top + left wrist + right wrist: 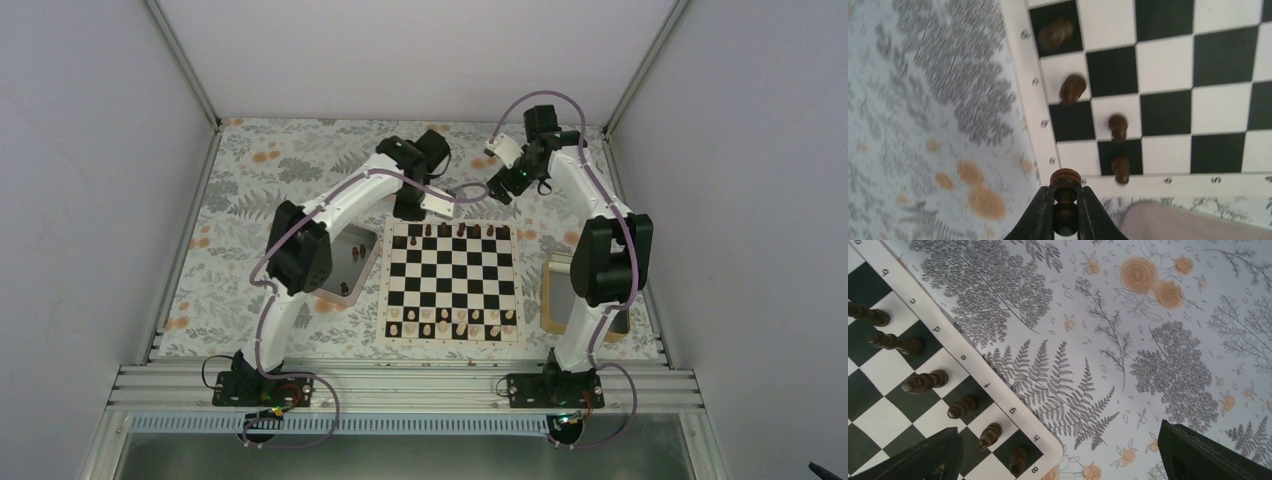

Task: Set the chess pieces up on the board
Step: Place the chess piece on the chessboard.

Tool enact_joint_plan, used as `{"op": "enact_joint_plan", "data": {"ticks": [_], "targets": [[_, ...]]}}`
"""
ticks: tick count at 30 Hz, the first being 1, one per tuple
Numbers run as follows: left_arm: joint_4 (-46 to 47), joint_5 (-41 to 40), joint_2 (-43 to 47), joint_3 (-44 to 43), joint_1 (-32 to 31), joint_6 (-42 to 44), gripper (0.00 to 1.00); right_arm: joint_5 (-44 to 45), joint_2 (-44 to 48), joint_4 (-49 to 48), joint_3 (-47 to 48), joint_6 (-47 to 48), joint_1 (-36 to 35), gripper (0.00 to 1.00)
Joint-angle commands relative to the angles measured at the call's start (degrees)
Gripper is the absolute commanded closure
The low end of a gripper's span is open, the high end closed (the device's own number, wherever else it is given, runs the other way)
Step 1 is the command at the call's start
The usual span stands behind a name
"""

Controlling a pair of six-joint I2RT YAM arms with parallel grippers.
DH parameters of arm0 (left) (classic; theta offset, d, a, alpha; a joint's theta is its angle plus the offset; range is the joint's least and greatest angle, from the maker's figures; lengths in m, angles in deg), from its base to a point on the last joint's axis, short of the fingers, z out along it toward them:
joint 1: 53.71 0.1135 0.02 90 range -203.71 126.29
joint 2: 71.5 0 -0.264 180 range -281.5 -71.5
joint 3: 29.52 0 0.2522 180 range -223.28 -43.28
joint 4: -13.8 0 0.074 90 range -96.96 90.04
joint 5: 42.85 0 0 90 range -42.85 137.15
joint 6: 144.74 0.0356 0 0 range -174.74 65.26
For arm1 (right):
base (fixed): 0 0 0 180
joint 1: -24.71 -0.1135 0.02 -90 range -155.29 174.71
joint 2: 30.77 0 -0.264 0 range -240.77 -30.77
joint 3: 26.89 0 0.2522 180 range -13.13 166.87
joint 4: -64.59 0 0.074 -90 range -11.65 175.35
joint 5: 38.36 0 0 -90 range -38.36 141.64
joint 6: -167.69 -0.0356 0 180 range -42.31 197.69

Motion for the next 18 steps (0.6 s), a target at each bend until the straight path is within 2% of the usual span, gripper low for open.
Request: {"op": "enact_joint_plan", "data": {"ticks": [1, 7, 18], "targets": [[-3.9, 2.8, -3.3, -4.8, -3.1, 1.9, 0.91, 1.4, -1.2, -0.4, 2.3, -2.2, 2.0, 0.0], [-5.2, 4.3, -6.8, -7.6, -5.0, 2.4, 0.91, 1.8, -1.9, -0.4, 2.9, -2.9, 2.9, 0.0], [-5.0, 5.0, -10.1, -7.4, -5.9, 2.9, 0.9, 1.0, -1.8, 0.0, 2.8, -2.6, 2.9, 0.0]]}}
